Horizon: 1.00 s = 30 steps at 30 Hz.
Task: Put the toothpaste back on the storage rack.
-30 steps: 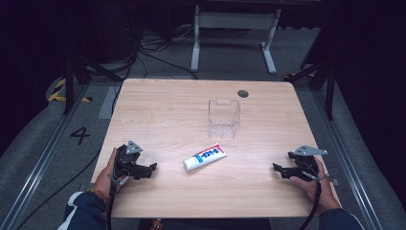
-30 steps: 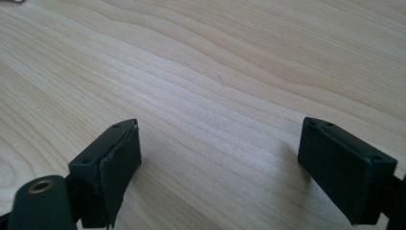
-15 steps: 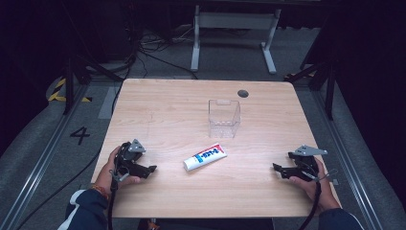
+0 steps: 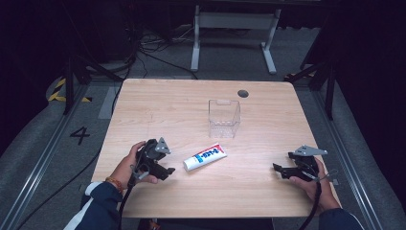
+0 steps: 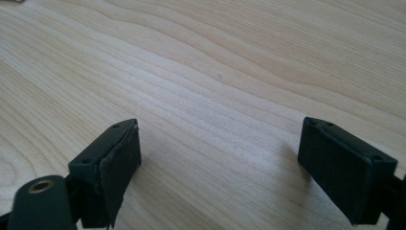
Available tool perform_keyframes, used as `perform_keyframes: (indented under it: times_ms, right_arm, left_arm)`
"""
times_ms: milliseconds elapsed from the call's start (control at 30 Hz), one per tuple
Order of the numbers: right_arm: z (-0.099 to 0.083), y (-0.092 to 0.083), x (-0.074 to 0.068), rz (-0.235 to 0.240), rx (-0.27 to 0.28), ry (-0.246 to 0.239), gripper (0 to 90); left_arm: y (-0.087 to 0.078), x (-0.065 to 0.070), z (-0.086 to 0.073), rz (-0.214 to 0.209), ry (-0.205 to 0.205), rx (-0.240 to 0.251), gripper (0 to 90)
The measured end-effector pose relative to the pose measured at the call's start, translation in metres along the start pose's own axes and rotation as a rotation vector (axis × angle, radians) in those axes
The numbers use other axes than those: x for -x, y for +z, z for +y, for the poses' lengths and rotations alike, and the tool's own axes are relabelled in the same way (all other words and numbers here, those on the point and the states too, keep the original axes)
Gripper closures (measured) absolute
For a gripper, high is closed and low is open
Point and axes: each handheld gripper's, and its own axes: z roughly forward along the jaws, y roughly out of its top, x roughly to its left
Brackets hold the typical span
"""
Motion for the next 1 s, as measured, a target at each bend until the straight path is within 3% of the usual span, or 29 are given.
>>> perform_keyframes:
  times_ms: [300,467,633,1000]
  right_arm:
    - [0.000,0.000,0.000,-0.001,0.002,0.000,15.0]
    - [0.000,0.000,0.000,-0.002,0.002,0.000,15.0]
    - [0.000,0.000,0.000,-0.001,0.002,-0.001,15.0]
    - [0.000,0.000,0.000,-0.001,0.002,0.000,15.1]
  left_arm:
    - [0.008,0.005,0.031,-0.048,0.051,-0.034,21.6]
    - [0.013,0.005,0.046,-0.069,0.053,-0.044,21.6]
    - [0.021,0.009,0.062,-0.068,0.098,-0.084,21.3]
    - [0.046,0.011,0.086,-0.095,0.104,-0.131,21.0]
